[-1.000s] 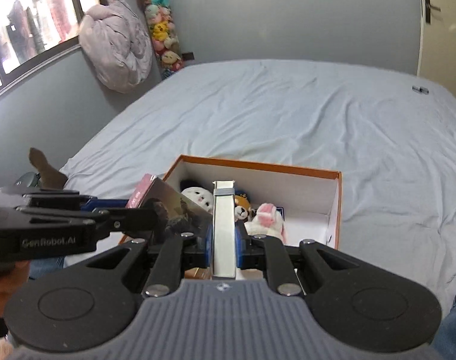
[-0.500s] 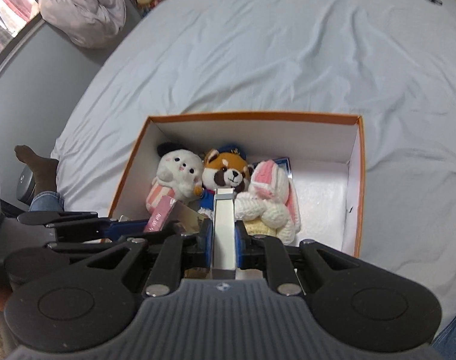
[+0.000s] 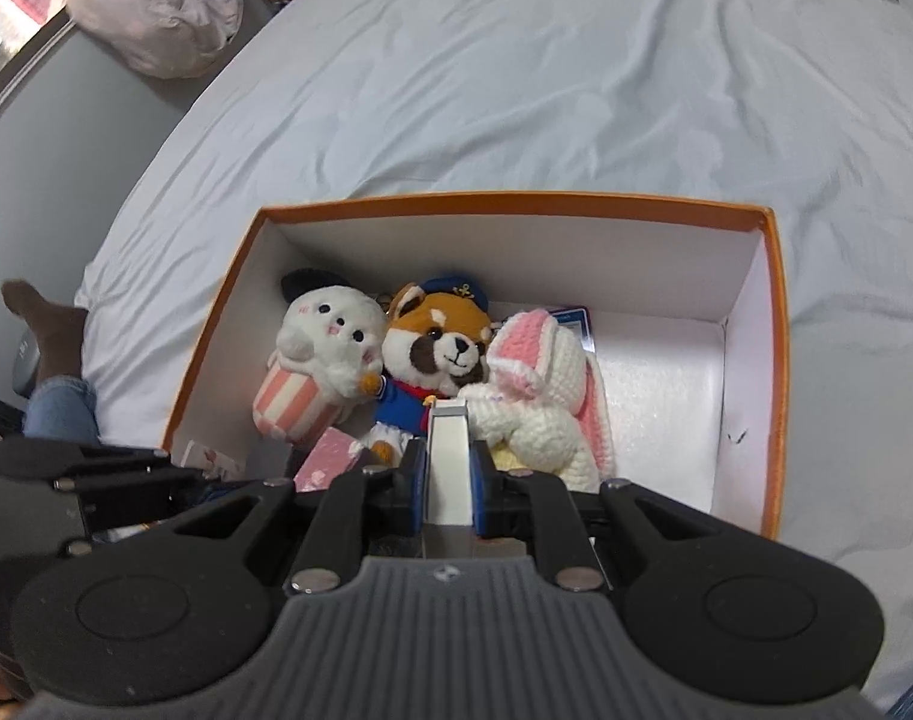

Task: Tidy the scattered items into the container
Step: 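Lower the notebook and maroon box into the box and open both tools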

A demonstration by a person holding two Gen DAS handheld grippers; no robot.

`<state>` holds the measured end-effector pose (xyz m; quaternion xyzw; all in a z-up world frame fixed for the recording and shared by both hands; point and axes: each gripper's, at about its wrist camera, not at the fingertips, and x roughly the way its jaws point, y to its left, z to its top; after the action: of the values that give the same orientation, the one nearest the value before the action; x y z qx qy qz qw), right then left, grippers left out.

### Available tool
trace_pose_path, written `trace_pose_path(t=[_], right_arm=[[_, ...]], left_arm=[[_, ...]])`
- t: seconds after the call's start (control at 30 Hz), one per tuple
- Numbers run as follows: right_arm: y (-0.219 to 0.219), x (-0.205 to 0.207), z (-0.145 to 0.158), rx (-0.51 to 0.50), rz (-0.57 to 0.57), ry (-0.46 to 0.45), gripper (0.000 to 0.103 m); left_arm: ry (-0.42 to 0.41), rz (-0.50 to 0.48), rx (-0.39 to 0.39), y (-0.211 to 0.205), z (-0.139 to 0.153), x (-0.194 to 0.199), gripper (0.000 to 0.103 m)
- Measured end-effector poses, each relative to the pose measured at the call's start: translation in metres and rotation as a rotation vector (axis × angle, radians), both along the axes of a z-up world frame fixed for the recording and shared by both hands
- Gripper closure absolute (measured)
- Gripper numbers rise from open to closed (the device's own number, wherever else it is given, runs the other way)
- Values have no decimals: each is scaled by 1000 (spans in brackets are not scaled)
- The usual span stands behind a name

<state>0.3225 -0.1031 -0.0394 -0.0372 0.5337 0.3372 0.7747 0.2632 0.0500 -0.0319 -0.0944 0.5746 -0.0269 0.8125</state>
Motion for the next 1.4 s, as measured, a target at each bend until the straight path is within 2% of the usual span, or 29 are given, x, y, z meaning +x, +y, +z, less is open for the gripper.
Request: trace_pose_path(t=[0.17, 0.3, 0.37, 0.5, 0.63, 0.7, 0.83, 1.03, 1.13, 1.23, 1.4], right_arm=[[0, -5, -12, 11, 9, -20, 87], [0, -9, -14, 15, -17, -99, 87], [2, -9, -21, 4, -38, -104, 87], [-3, -5, -37, 45, -83, 4, 86], [-10, -5, -41, 74, -122, 39, 85], [-12, -4, -39, 64, -128, 65, 84], [-16, -4, -42, 68, -116, 171, 81], [-19, -8, -47, 92, -120, 223, 81], [-19, -4, -54, 123, -146, 285, 77], [-18, -3, -60, 114, -167, 324, 68], [-23, -2, -60, 106, -174, 332, 68]], left_arm=[[25, 18, -13, 1, -9, 0, 77], [28, 51, -47, 7, -11, -3, 77], [37, 64, -62, 10, -12, -5, 76], [32, 80, -105, 17, -13, -10, 75], [6, 86, -77, 18, -8, -12, 75], [7, 80, -86, 19, -7, -13, 75], [10, 81, -112, 20, -11, -15, 75], [0, 93, -146, 21, -17, -21, 82], [-2, 100, -147, 23, -18, -21, 82], [-4, 104, -154, 25, -18, -23, 82], [-11, 105, -172, 26, -20, -25, 83]])
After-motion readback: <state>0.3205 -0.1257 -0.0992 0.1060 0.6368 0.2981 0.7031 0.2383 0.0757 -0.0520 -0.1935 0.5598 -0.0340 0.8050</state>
